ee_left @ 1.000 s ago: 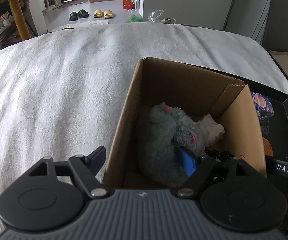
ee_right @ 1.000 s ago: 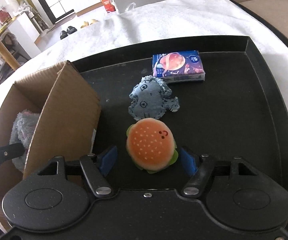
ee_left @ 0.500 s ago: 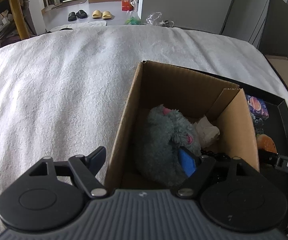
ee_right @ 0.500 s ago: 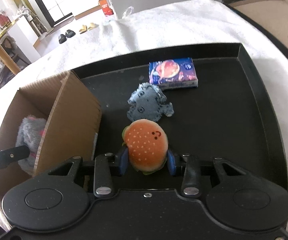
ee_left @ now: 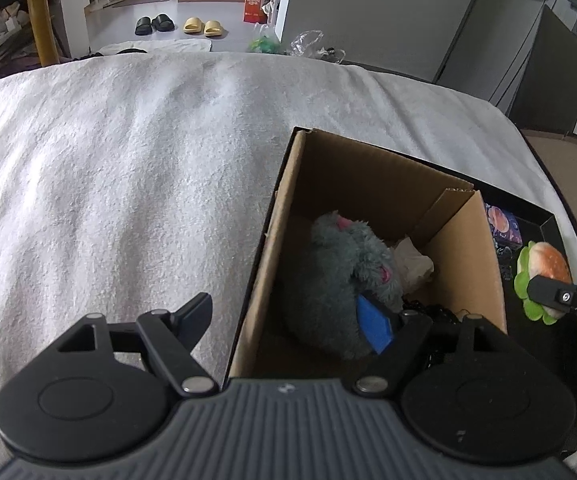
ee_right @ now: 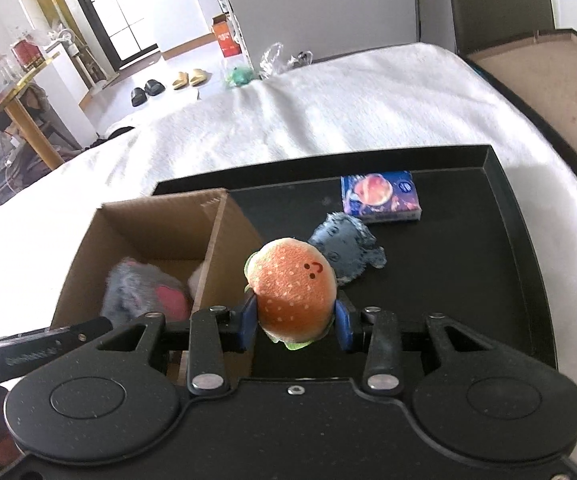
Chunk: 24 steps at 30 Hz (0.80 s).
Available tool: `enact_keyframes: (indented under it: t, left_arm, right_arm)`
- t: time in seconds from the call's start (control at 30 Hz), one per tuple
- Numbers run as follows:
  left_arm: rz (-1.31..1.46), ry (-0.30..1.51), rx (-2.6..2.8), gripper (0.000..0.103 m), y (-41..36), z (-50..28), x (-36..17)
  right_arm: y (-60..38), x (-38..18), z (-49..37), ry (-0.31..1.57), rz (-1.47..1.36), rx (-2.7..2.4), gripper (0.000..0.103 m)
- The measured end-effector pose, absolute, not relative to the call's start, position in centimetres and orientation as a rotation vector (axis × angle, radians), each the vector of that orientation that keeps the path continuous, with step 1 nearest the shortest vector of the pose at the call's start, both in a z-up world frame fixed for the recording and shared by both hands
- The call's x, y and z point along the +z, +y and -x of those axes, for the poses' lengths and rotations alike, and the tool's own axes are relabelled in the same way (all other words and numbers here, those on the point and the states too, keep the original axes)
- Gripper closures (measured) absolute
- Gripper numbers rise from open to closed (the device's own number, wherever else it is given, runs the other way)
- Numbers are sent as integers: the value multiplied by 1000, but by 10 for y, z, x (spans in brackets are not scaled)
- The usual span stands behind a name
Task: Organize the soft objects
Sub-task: 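Lift the burger plush into the box and open the right tool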
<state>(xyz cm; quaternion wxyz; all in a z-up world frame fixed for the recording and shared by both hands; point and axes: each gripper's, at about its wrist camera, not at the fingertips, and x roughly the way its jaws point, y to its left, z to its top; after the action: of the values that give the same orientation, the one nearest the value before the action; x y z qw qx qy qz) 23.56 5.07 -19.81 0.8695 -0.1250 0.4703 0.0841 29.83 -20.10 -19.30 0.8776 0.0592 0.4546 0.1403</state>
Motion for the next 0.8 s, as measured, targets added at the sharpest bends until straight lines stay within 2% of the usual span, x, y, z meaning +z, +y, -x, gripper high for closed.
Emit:
enact_keyframes:
  t: [0.37, 0.8]
  left_arm:
    - [326, 958, 126, 26, 66, -221, -190]
    - [410, 945, 86, 29, 88, -210, -190]
  right_arm:
    - [-169, -163, -274, 925, -92, 322, 64]
    - [-133, -156, -253, 955, -74, 334, 64]
